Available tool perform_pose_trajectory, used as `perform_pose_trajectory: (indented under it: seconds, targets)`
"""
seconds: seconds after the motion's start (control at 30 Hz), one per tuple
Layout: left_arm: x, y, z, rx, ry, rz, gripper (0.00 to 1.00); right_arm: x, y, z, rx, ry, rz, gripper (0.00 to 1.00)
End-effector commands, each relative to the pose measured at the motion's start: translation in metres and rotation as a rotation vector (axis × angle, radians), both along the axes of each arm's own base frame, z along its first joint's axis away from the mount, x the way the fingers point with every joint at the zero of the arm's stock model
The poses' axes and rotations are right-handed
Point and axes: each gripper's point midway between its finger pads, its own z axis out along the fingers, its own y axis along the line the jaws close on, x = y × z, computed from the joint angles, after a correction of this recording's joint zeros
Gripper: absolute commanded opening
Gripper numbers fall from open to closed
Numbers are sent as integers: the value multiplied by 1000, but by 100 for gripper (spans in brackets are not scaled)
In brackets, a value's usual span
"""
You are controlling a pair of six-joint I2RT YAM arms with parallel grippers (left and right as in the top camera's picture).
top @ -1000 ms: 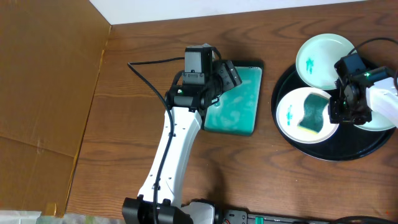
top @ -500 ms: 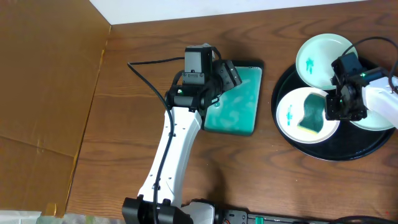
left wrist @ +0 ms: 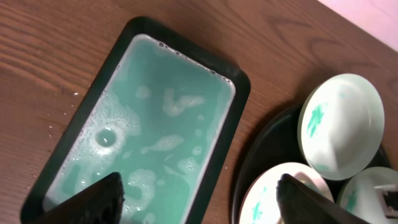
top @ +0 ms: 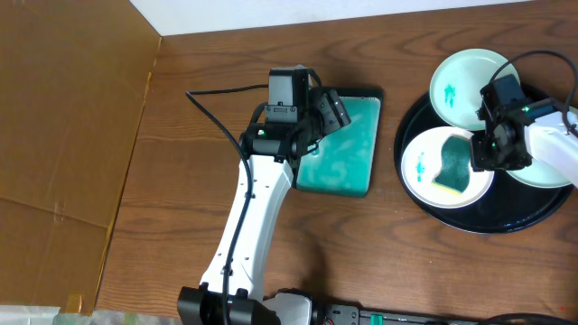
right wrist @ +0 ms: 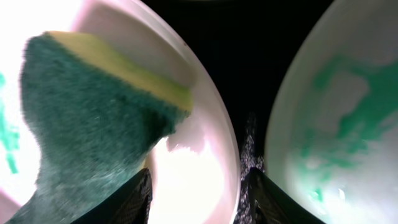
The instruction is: Clean dirty plates on tray and stack at the side
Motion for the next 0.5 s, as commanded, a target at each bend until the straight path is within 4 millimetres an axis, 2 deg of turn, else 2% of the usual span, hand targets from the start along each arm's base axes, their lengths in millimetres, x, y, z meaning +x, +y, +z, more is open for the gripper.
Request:
perform_pose_trajectory:
  seconds: [0.0, 0.17, 0.2, 0.3, 0.47]
  targets:
    - [0, -1, -2, 5, 6, -11, 75, -4, -4, -17, -37, 28, 20, 47]
    - [-2, -6, -3, -18, 15, -30, 74, -4, -4, -23, -40, 36, 21, 40]
    - [-2, -10, -3, -35, 17, -44, 63, -4, -4, -23, -38, 33, 21, 37]
    - [-4, -23, -4, -80, 29, -88, 48, -2, -3, -22, -36, 26, 20, 27]
    - [-13, -48, -24, -83, 110, -155, 47, 0, -2, -22, -33, 18, 20, 10]
